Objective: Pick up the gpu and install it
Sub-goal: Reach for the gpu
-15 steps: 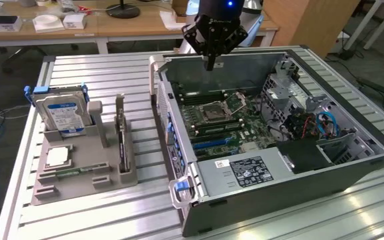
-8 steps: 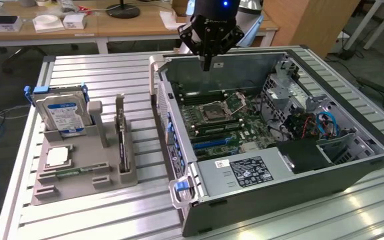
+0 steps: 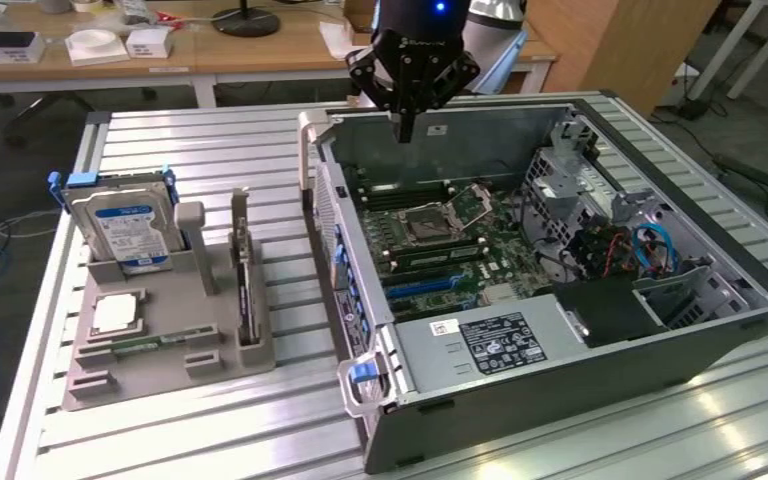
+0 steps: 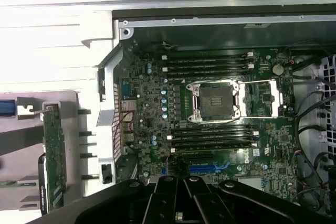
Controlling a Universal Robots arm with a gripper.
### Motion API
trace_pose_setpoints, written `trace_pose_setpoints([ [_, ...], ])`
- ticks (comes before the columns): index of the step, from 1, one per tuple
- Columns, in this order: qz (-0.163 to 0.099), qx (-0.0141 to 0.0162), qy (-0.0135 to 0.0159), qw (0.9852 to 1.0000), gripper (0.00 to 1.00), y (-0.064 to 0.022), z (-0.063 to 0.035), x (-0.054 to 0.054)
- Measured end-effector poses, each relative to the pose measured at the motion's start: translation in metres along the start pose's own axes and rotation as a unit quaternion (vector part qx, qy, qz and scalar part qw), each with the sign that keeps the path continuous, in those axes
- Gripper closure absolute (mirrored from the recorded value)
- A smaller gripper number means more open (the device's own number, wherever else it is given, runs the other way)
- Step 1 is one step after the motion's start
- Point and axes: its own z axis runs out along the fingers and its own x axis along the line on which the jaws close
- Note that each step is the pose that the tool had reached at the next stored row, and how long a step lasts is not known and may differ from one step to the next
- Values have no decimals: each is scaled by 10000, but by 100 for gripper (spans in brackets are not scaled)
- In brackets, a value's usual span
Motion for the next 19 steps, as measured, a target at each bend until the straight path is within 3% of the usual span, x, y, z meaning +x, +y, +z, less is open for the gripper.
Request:
trace_pose_setpoints([
  [19,0,0,0,10000,90,-18,-6,212],
])
